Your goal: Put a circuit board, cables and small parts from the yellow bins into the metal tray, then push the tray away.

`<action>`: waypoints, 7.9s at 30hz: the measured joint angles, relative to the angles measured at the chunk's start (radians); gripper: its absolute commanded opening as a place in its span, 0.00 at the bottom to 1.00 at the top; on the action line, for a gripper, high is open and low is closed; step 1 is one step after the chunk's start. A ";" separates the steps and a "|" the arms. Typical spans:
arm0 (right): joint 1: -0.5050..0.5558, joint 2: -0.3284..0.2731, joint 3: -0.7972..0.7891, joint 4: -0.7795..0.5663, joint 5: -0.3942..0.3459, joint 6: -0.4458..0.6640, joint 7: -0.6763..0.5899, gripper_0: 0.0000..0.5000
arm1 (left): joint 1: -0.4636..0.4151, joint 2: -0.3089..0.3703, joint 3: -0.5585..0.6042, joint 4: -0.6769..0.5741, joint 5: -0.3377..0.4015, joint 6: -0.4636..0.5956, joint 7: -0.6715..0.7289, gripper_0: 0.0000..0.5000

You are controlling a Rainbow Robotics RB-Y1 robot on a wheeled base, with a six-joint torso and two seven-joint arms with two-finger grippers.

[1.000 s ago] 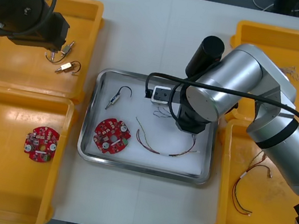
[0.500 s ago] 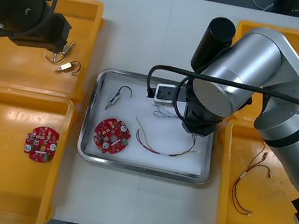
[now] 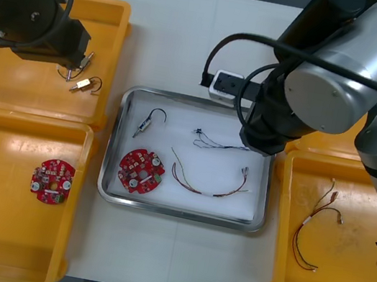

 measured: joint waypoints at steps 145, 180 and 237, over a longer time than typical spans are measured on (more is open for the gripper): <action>0.180 -0.103 0.133 -0.301 -0.138 0.001 -0.633 1.00 | 0.542 0.234 0.311 -0.316 0.205 0.037 0.092 1.00; -0.040 0.043 0.742 0.060 0.139 -0.273 -0.537 1.00 | 0.607 0.236 0.345 -0.347 0.234 -0.043 -0.096 1.00; -0.067 0.060 0.775 0.124 0.190 -0.272 -0.458 0.00 | 0.607 0.236 0.345 -0.347 0.234 -0.043 -0.096 1.00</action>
